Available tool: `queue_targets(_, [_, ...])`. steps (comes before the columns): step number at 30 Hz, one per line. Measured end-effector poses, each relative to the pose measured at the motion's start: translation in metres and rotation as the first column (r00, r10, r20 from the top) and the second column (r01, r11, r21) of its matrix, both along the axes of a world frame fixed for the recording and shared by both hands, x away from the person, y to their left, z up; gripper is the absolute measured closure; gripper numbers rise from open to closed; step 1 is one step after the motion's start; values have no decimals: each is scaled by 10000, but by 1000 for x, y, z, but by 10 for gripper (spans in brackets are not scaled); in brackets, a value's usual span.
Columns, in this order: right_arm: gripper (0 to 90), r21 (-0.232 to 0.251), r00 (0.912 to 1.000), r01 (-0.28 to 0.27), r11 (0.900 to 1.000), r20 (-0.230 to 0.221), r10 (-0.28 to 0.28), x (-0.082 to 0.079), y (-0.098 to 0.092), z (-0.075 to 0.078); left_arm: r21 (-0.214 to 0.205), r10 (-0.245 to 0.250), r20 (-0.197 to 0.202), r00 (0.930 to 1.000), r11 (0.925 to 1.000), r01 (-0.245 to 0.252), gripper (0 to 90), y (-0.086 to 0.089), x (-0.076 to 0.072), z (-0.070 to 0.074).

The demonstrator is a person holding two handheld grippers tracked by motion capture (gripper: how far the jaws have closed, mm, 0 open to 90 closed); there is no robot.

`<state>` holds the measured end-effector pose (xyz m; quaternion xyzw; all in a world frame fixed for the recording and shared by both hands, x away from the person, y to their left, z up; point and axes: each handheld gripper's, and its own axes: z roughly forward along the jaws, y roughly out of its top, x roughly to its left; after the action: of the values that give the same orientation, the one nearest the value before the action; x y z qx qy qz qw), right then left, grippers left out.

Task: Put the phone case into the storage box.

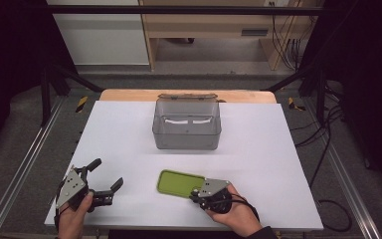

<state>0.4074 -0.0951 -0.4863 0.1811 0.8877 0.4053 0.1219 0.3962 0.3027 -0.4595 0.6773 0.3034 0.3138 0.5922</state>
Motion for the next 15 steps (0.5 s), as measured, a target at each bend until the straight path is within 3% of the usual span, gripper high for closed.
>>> queue_targets(7, [850, 23, 9994, -354, 9994, 36, 354, 3, -2, 0, 10, -8, -16, 10000, 10000, 8, 7, -1, 0, 0])
queue_targets(15, [880, 258, 9975, -636, 9976, -279, 643, 9, -4, -1, 4, -8, -9, 10000, 10000, 8, 7, 0, 0, 0])
